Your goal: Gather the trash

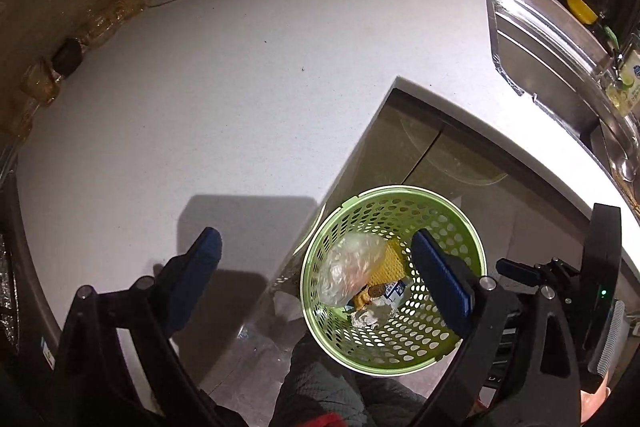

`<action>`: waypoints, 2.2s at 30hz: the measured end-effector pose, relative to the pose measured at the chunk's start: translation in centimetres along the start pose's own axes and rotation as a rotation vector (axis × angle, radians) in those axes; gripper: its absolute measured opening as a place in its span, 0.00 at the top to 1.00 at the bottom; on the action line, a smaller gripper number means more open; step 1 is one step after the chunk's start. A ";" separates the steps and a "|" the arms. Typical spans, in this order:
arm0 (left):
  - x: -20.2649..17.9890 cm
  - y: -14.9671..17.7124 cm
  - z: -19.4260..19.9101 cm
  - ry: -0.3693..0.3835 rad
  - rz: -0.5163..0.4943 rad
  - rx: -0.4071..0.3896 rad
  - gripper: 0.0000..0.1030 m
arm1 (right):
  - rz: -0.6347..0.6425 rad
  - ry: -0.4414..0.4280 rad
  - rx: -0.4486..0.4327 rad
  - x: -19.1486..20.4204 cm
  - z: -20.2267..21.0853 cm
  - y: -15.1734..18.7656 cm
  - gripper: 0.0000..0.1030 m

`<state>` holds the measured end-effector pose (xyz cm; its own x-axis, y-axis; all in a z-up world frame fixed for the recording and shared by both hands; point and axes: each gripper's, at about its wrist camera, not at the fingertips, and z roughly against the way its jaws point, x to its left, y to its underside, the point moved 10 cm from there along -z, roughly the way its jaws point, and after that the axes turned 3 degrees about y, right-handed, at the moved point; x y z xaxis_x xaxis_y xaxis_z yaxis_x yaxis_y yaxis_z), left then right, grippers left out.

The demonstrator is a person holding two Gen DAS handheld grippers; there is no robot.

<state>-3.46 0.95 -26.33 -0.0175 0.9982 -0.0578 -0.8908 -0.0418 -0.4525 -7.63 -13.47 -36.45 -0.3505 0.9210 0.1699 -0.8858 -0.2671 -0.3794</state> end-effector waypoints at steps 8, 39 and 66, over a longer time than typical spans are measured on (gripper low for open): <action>-0.2 -1.9 3.1 -0.017 -0.021 -0.078 0.11 | -0.048 0.064 -0.092 -0.5 5.5 -3.6 0.05; -0.8 -10.0 27.1 -0.148 0.075 -0.567 0.08 | 0.005 0.201 -0.635 1.9 34.3 -13.3 0.02; -0.9 -9.0 27.1 -0.145 0.084 -0.560 0.08 | -0.017 0.181 -0.642 2.1 34.8 -11.8 0.02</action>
<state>-7.72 1.60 1.90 -0.1744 0.9846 -0.0093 -0.5087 -0.0981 -0.8554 -8.52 -18.24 0.07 -0.2317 0.9717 0.0466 -0.5146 -0.0818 -0.8535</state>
